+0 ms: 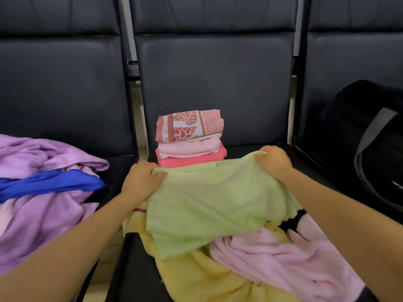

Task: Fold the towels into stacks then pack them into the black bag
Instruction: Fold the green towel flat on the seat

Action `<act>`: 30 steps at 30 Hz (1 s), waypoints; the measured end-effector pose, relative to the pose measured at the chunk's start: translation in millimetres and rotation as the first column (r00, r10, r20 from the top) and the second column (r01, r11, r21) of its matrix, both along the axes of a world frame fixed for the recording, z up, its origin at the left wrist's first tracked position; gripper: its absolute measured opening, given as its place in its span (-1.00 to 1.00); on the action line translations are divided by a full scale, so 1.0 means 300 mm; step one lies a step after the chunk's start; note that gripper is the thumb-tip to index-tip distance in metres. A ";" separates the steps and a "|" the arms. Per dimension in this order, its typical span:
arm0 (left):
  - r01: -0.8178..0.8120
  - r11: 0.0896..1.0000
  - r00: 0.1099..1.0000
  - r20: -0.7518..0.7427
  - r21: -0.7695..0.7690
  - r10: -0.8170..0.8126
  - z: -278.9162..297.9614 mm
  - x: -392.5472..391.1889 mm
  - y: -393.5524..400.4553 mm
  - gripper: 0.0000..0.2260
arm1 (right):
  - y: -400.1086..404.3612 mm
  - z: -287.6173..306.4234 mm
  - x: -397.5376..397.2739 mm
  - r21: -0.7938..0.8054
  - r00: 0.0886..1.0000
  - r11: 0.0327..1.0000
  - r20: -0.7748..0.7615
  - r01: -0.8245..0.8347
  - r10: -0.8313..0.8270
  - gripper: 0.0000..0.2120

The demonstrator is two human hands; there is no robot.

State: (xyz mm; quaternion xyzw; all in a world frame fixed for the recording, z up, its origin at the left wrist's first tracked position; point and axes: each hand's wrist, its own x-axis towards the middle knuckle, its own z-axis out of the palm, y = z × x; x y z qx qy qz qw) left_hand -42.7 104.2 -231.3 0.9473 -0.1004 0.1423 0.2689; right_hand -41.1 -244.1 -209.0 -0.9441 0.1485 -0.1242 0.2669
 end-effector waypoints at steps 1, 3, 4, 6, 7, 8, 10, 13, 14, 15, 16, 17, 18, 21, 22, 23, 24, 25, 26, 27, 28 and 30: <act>0.027 1.000 1.000 0.008 0.002 -0.027 -0.002 0.001 0.007 -0.87 | 0.007 -0.010 0.006 -0.026 1.000 0.999 -0.012 -0.026 0.026 -0.73; 0.071 0.997 0.997 0.002 0.015 -0.071 -0.001 -0.005 0.022 -0.90 | 0.008 -0.030 0.011 -0.064 0.996 0.994 -0.019 -0.088 0.087 -0.77; 0.081 0.996 0.997 -0.013 0.026 -0.081 0.001 -0.008 0.030 -0.91 | 0.004 -0.036 0.012 -0.059 0.993 0.991 -0.020 -0.119 0.118 -0.80; 0.096 0.995 0.995 -0.034 0.030 -0.095 0.012 -0.022 0.027 -0.92 | -0.012 -0.042 0.013 0.049 0.984 0.983 -0.013 -0.175 0.176 -0.85; 0.098 0.995 0.994 -0.042 0.023 -0.097 0.019 -0.031 0.019 -0.95 | -0.022 -0.042 0.012 0.105 0.979 0.974 -0.019 -0.199 0.202 -0.84; 0.093 0.996 0.994 -0.058 0.012 -0.093 0.028 -0.038 0.011 -0.98 | -0.030 -0.039 0.007 0.111 0.974 0.970 -0.039 -0.216 0.221 -0.80; 0.066 0.997 0.995 -0.082 0.034 -0.063 0.048 -0.054 -0.004 -0.94 | -0.046 -0.027 -0.003 0.023 0.967 0.973 -0.104 -0.231 0.232 -0.73; 0.035 0.989 0.998 -0.058 0.147 -0.027 0.085 -0.082 -0.013 -0.85 | -0.055 0.009 -0.052 -0.161 0.974 0.966 -0.128 -0.204 0.185 -0.84; 0.017 0.990 0.999 -0.044 0.140 -0.011 0.103 -0.093 -0.015 -0.82 | -0.058 0.028 -0.075 -0.176 0.981 0.966 -0.088 -0.189 0.175 -0.81; 0.000 0.994 1.000 -0.022 0.111 0.003 0.130 -0.107 -0.022 -0.79 | -0.062 0.050 -0.099 -0.155 0.984 0.972 -0.025 -0.179 0.177 -0.77; -0.017 0.998 1.000 0.002 0.056 0.017 0.167 -0.119 -0.027 -0.77 | -0.059 0.087 -0.127 -0.094 0.982 0.980 0.060 -0.174 0.180 -0.73; -0.037 0.999 0.999 0.026 -0.026 0.037 0.215 -0.134 -0.035 -0.76 | -0.055 0.134 -0.151 -0.006 0.971 0.984 0.161 -0.178 0.177 -0.73; -0.062 0.990 0.996 0.055 -0.127 0.069 0.275 -0.144 -0.048 -0.79 | -0.045 0.196 -0.176 0.112 0.950 0.975 0.270 -0.190 0.154 -0.75; -0.040 0.845 0.992 0.080 -0.534 0.098 0.504 -0.194 -0.108 -0.81 | -0.001 0.443 -0.246 0.501 0.826 0.820 0.560 -0.278 -0.062 -0.87; -0.037 0.793 0.991 0.082 -0.608 0.108 0.582 -0.217 -0.129 -0.81 | 0.016 0.529 -0.274 0.560 0.790 0.769 0.601 -0.307 -0.123 -0.86; -0.043 0.789 0.988 0.092 -0.613 0.126 0.652 -0.240 -0.149 -0.80 | 0.034 0.603 -0.301 0.596 0.768 0.733 0.620 -0.330 -0.158 -0.83; -0.054 0.803 0.982 0.116 -0.593 0.151 0.703 -0.249 -0.165 -0.80 | 0.050 0.665 -0.326 0.608 0.757 0.714 0.631 -0.348 -0.169 -0.81; -0.059 0.765 0.976 0.123 -0.642 0.179 0.755 -0.273 -0.176 -0.83 | 0.066 0.714 -0.353 0.590 0.751 0.724 0.643 -0.357 -0.153 -0.81; -0.051 0.722 0.971 0.135 -0.690 0.198 0.793 -0.288 -0.179 -0.86 | 0.084 0.754 -0.384 0.540 0.744 0.762 0.658 -0.358 -0.117 -0.81; -0.046 0.681 0.966 0.141 -0.731 0.216 0.826 -0.303 -0.179 -0.87 | 0.100 0.786 -0.417 0.477 0.731 0.803 0.677 -0.356 -0.078 -0.79; -0.010 0.616 0.970 0.142 -0.788 0.197 0.853 -0.316 -0.182 -0.84 | 0.113 0.811 -0.444 0.423 0.716 0.831 0.697 -0.362 -0.044 -0.74; 0.011 0.409 0.985 0.080 -0.912 0.151 0.893 -0.368 -0.185 -0.76 | 0.132 0.841 -0.497 0.365 0.698 0.849 0.716 -0.383 0.007 -0.69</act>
